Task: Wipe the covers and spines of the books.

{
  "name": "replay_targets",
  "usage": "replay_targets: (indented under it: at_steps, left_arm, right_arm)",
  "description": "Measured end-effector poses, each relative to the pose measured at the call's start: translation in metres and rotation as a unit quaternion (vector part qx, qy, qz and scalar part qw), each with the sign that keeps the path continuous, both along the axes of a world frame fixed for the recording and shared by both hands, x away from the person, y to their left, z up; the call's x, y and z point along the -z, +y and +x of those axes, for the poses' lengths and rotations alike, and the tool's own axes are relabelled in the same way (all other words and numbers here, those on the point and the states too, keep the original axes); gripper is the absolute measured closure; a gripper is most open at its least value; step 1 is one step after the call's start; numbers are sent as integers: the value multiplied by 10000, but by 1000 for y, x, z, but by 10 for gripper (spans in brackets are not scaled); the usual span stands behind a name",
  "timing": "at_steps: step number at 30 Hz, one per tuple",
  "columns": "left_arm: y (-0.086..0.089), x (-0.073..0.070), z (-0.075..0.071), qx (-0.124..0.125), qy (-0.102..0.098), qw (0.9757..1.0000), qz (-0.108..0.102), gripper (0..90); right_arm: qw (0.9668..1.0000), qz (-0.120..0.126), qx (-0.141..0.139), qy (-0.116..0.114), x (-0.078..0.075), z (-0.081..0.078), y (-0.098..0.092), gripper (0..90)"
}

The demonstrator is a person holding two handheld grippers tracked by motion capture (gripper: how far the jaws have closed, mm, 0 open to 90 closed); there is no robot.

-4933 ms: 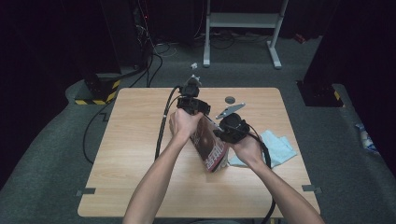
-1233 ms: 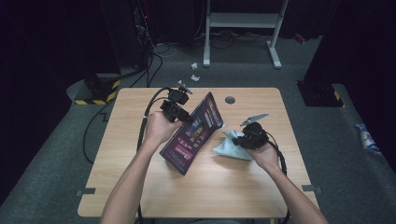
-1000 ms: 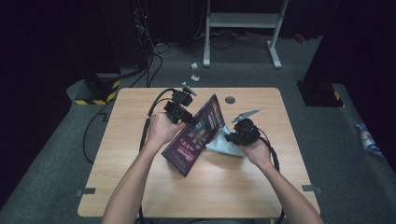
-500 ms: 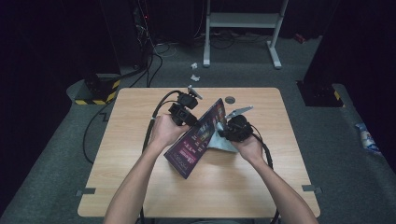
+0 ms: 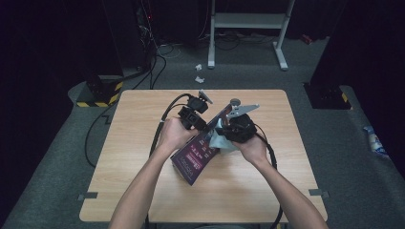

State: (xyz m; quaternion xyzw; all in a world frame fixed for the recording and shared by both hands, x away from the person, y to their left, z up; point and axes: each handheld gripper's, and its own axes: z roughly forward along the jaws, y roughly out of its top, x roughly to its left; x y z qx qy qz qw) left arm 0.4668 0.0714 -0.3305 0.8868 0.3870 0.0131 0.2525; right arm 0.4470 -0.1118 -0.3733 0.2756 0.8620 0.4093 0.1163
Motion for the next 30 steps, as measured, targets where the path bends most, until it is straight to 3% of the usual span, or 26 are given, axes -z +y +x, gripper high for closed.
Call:
replay_targets:
  at_steps: [3, 6, 11, 20, 26, 30]
  left_arm:
    - [-2, 0, -1, 33, -8, 10000, 27, 837]
    - [-2, 0, -3, 53, -47, 10000, 57, 838]
    - [1, 0, -4, 84, -25, 9999, 71, 838]
    - [0, 0, -6, 140, -25, 9998, 127, 838]
    - [4, -1, -10, 205, -9, 9997, 145, 838]
    - [2, 1, -11, 280, 11, 9995, 138, 838]
  right_arm:
    - [9998, 61, -110, -127, -7, -6, 4, 838]
    - [9996, -45, -96, -267, -10, -6, 4, 839]
    - [9995, 101, 282, -36, -7, 6, -11, 839]
    - [9994, -131, -196, -240, -7, -7, 5, 839]
    - [9989, -52, 455, -120, -6, 14, -19, 839]
    - [9977, -74, 679, -29, -2, 21, -33, 838]
